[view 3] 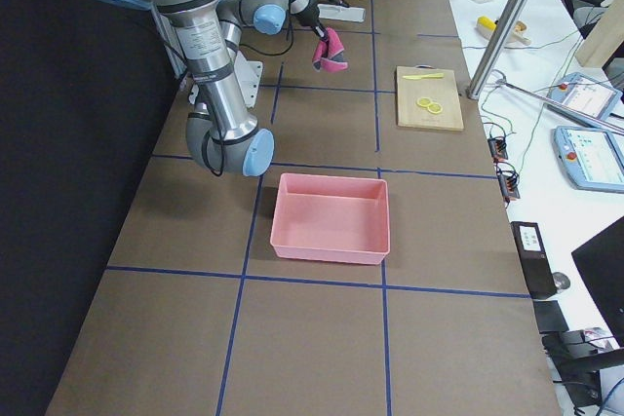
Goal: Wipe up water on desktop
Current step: 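Lower the cloth to the table with the right gripper while the left arm withdraws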
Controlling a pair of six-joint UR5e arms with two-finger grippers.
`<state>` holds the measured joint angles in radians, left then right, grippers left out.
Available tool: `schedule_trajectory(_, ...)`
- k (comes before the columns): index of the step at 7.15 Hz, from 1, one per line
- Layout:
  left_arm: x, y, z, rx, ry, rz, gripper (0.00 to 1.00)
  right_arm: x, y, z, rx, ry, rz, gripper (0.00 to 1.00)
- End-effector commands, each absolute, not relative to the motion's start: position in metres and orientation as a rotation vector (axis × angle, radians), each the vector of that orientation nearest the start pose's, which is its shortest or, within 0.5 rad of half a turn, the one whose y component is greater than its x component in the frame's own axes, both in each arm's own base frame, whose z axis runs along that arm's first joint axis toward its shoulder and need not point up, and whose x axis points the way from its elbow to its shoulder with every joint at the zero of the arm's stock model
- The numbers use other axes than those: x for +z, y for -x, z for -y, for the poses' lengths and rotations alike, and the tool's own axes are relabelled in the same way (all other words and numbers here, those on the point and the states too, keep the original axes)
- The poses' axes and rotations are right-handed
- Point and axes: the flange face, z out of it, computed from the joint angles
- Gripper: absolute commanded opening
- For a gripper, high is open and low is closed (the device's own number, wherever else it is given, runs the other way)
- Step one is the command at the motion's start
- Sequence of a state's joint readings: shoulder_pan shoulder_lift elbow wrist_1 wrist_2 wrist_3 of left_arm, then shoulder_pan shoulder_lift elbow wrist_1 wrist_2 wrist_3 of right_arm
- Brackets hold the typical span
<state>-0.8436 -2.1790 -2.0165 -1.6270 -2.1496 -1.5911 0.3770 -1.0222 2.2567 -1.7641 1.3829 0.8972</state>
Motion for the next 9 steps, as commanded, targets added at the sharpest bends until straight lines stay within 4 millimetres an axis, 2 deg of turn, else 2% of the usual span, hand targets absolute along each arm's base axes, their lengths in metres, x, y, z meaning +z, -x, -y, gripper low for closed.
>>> schedule_trajectory(1,0.168,-0.269,0.462,-0.3,-0.05,-1.064,1.0,0.133,0.375,0.316,-0.228,-0.48,0.76,0.0)
schedule_trajectory(2,0.174,-0.25,0.459,-0.237,-0.089,-1.015,1.0,0.152,0.382,0.31,-0.265,-0.339,0.74,0.0)
schedule_trajectory(3,0.195,-0.234,0.452,-0.198,-0.105,-0.975,1.0,0.171,0.403,0.312,-0.243,-0.253,0.706,0.0)
schedule_trajectory(4,0.214,-0.218,0.453,-0.173,-0.127,-0.946,1.0,0.187,0.433,0.313,-0.221,-0.124,0.71,0.0)
schedule_trajectory(5,0.244,-0.198,0.457,-0.127,-0.15,-0.899,1.0,0.205,0.456,0.323,-0.189,-0.089,0.722,0.0)
schedule_trajectory(6,0.271,-0.186,0.457,-0.074,-0.161,-0.857,1.0,0.232,0.489,0.329,-0.184,-0.022,0.736,0.0)
schedule_trajectory(7,0.284,-0.176,0.46,-0.042,-0.175,-0.832,1.0,0.241,0.502,0.333,-0.177,0.01,0.792,0.0)
schedule_trajectory(8,0.289,-0.172,0.464,-0.037,-0.18,-0.823,1.0,0.253,0.511,0.332,-0.123,0.085,0.81,0.0)
schedule_trajectory(9,0.292,-0.171,0.467,-0.041,-0.175,-0.818,1.0,0.259,0.51,0.338,-0.027,0.136,0.807,0.0)
